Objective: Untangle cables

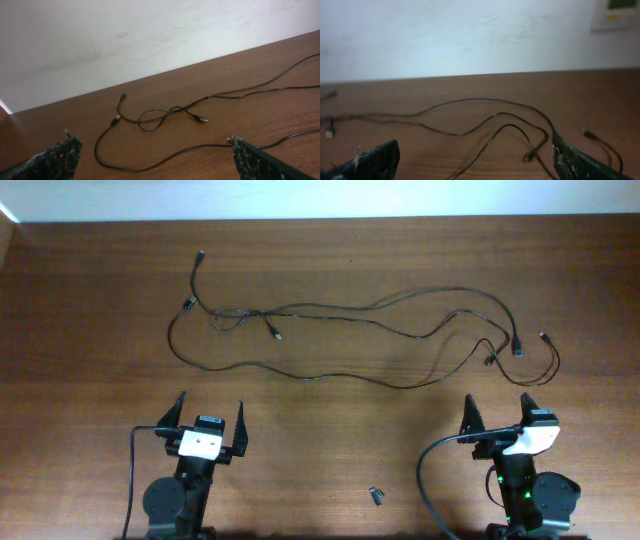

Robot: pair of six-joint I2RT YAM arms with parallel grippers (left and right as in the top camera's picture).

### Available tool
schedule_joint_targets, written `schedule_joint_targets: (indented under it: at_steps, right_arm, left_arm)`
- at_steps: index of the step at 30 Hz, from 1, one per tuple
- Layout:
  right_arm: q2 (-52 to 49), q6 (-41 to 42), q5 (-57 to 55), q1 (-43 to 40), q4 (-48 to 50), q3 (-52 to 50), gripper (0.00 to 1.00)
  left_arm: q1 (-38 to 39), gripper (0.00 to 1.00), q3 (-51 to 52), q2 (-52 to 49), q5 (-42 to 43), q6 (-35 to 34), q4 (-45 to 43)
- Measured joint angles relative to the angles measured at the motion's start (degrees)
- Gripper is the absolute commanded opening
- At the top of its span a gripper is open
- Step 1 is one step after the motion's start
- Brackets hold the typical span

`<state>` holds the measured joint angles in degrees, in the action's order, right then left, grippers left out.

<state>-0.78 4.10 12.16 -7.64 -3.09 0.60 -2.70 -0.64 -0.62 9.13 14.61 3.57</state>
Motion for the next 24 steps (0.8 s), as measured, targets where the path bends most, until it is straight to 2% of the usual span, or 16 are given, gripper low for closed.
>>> schedule_joint_targets:
  at_steps: [3, 7, 24]
  right_arm:
    - [-0.02, -7.28, 0.00, 2.99, -0.02, 0.00, 0.99]
    - [-0.02, -10.27, -0.02, 3.15, -0.04, 0.00, 0.99]
    - [-0.02, -10.78, -0.02, 3.15, -0.04, 0.00, 0.99]
  left_arm:
    - [0.00, 0.99, 0.00, 0.00, 0.02, 0.00, 0.00]
    - [0.00, 0.99, 0.00, 0.00, 0.02, 0.00, 0.00]
    - [0.00, 1.00, 0.00, 0.00, 0.02, 0.00, 0.00]
